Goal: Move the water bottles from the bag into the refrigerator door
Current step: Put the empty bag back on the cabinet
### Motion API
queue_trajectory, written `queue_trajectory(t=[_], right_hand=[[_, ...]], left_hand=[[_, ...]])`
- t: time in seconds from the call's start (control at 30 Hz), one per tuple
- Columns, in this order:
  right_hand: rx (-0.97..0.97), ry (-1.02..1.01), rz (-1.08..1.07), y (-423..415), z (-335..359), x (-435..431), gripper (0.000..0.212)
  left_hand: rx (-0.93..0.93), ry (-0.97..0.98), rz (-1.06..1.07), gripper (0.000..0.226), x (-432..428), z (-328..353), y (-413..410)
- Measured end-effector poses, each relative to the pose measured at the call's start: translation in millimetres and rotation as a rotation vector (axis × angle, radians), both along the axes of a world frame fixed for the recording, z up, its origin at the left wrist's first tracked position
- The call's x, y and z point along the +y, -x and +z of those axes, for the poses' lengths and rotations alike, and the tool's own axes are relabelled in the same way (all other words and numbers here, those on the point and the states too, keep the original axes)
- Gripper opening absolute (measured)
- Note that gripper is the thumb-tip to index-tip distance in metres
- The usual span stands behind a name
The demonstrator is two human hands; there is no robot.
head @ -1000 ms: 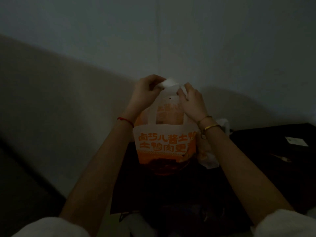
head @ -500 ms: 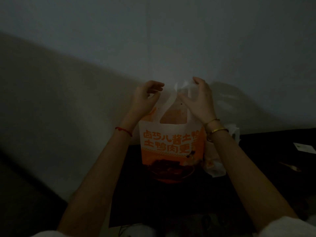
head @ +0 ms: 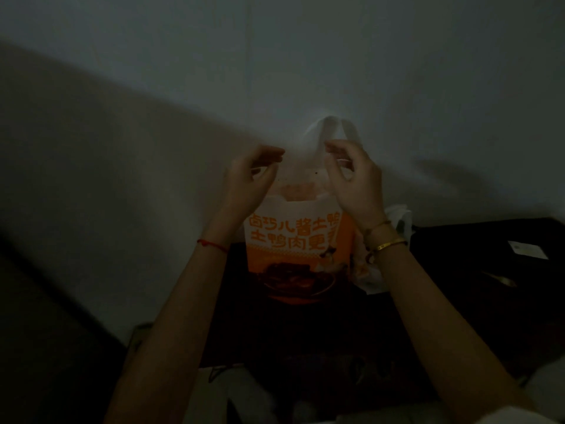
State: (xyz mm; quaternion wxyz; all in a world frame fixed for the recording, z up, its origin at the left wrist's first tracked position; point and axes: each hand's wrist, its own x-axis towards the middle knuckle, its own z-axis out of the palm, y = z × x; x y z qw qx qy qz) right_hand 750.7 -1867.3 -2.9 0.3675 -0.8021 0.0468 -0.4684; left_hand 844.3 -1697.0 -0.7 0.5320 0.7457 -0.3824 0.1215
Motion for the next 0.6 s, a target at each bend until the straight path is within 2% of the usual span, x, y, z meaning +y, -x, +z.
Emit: queue_trajectory(t=[0.2, 0.3, 0.6], right_hand=[[0.101, -0.138, 0.144, 44.7, -3.9, 23.2, 0.027], [0.173, -0.144, 0.186, 73.9, -11.7, 33.3, 0.029], [0.299, -0.189, 0.371, 185.3, -63.3, 69.7, 0.032]], left_hand=[[-0.017, 0.099, 0.134, 0.025, 27.9, -6.5, 58.2], [-0.022, 0.148, 0.214, 0.026, 46.9, -13.4, 98.2], [0.135, 0.086, 0.227, 0.032, 93.3, -60.8, 245.2]])
